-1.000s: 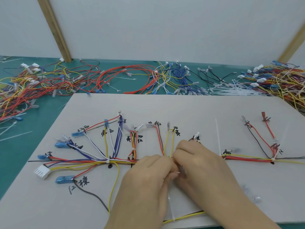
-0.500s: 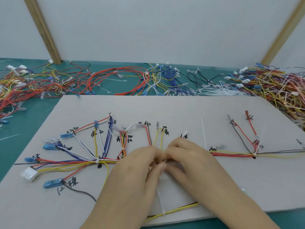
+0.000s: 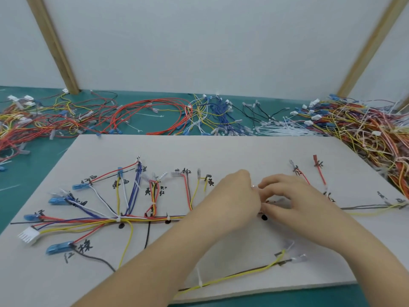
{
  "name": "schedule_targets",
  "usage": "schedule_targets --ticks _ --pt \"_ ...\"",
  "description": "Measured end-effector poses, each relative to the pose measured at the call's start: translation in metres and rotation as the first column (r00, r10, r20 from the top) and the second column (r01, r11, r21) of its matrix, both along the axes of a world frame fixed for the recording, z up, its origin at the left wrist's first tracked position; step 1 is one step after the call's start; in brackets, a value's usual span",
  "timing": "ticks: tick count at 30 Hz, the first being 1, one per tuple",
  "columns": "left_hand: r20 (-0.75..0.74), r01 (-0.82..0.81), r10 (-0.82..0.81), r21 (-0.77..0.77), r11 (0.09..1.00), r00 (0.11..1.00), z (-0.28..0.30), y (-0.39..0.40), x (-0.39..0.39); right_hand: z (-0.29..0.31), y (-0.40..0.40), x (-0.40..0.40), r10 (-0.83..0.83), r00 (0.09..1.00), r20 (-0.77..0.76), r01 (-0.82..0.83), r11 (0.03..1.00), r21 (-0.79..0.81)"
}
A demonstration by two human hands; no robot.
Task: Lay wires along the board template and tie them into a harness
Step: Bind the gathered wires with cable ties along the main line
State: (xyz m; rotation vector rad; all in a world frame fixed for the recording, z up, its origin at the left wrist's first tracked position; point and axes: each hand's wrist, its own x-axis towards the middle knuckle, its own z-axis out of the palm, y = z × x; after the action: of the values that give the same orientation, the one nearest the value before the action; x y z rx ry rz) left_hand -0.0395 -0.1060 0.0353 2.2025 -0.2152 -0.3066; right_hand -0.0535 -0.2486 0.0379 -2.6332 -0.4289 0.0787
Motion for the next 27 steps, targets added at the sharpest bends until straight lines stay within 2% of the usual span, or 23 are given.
schedule_targets --ticks 3,6,11,14,16,19,27 --pt "-0.036 -0.049 0.042 -0.205 0.977 0.998 -0.006 -0.004 0.002 -0.002 0.000 -0.003 0.022 1.000 0.019 -0.023 0.998 0.050" --pt "0.082 -0.042 0.067 -0.276 0.960 0.994 -0.007 0.000 -0.001 -0.006 -0.003 -0.007 0.007 0.997 0.072 -0.012 0.997 0.073" --pt "0.303 0.080 -0.032 -0.145 0.986 0.952 -0.005 0.007 -0.023 -0.014 -0.003 -0.010 0.031 0.981 0.191 -0.029 0.999 -0.015" --pt "0.473 0.117 -0.051 -0.111 0.987 0.880 -0.012 0.003 -0.038 -0.013 0.000 -0.013 0.122 0.927 0.356 -0.097 0.991 -0.088" --pt "0.535 0.118 -0.057 -0.080 0.990 0.843 -0.015 0.000 -0.045 -0.012 0.001 -0.013 0.170 0.898 0.405 -0.111 0.980 -0.164" --pt "0.569 0.116 -0.053 -0.075 0.990 0.820 -0.019 -0.001 -0.048 -0.014 0.002 -0.012 0.194 0.885 0.423 -0.115 0.972 -0.206" --pt "0.541 0.089 -0.017 -0.107 0.990 0.841 -0.017 -0.006 -0.044 -0.016 0.010 -0.010 0.146 0.909 0.390 -0.102 0.986 -0.133"
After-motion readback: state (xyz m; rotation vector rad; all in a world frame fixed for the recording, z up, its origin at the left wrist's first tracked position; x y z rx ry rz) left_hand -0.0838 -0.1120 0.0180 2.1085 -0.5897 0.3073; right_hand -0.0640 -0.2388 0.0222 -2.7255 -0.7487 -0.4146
